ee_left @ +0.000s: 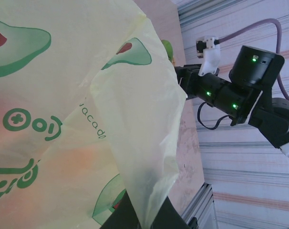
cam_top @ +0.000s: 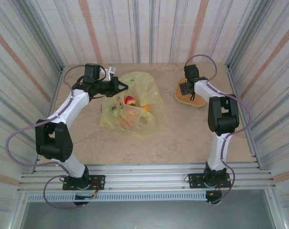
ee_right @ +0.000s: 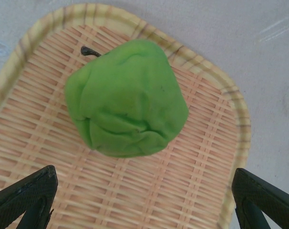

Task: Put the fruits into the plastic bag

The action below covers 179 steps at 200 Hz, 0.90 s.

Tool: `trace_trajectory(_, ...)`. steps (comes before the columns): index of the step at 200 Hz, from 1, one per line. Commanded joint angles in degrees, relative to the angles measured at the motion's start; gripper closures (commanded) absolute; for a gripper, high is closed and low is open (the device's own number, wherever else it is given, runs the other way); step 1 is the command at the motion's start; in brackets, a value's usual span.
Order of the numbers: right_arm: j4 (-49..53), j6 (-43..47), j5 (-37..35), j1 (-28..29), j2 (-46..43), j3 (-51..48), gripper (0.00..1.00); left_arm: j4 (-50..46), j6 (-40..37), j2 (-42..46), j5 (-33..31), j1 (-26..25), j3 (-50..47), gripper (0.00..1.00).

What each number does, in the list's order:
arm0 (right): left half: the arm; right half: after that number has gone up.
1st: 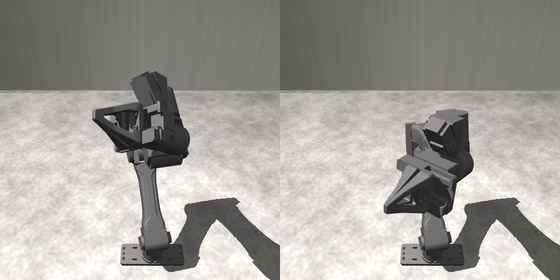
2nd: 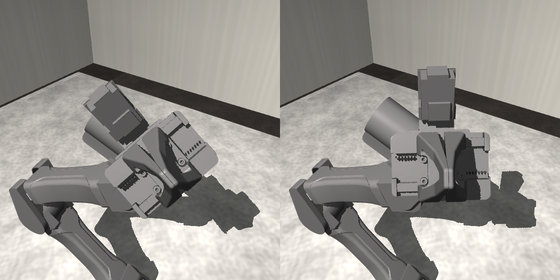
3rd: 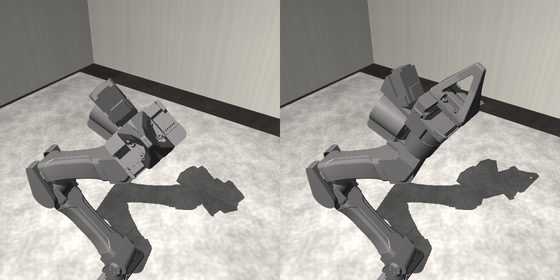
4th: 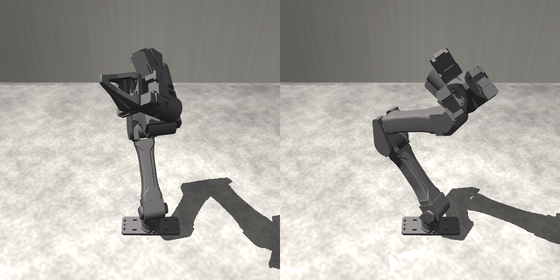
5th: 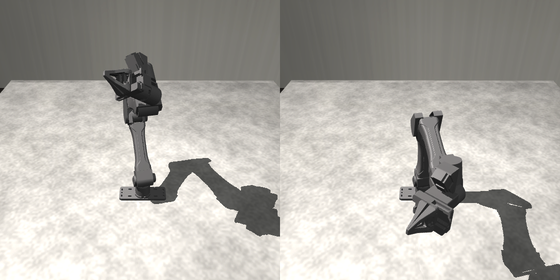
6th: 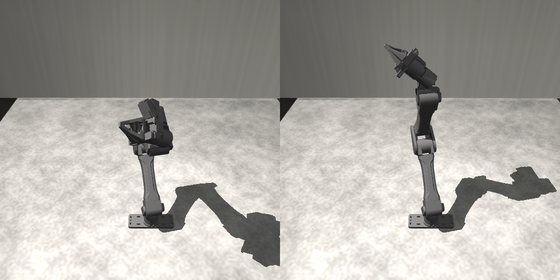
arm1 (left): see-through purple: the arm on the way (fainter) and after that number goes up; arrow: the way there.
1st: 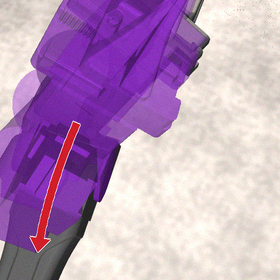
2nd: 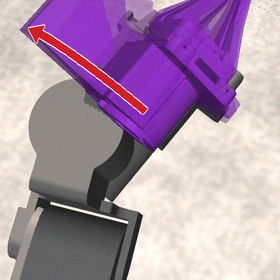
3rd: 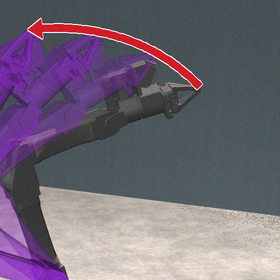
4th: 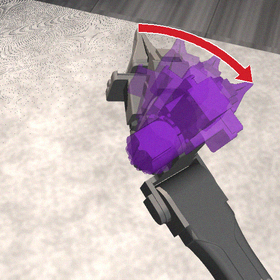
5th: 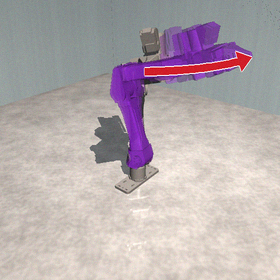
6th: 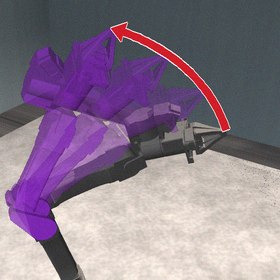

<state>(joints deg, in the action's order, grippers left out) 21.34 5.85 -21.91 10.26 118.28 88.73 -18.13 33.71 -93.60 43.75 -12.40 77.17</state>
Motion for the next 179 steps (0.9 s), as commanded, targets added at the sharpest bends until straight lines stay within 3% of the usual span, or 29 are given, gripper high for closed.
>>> trace_trajectory(1, 2.65, 4.39, -3.28, 0.34, 3.42, 4.60, 0.05, -0.68, -0.80, -0.09, 1.17, -0.16, 0.96, 1.00)
trace_trajectory(62, 4.60, 8.80, -3.86, 0.34, 11.04, 14.00, 0.05, -0.77, -0.84, -0.18, 1.08, -0.16, 0.97, 1.00)
trace_trajectory(120, 7.63, 9.71, -2.22, 0.29, 15.40, 21.16, 0.14, -0.77, -0.84, -0.18, 1.21, -0.16, 0.99, 1.00)
trace_trajectory(179, 9.41, 6.99, -0.07, -0.04, 16.89, 22.79, 0.17, -0.87, -0.84, -0.09, 1.26, -0.16, 1.05, 1.00)
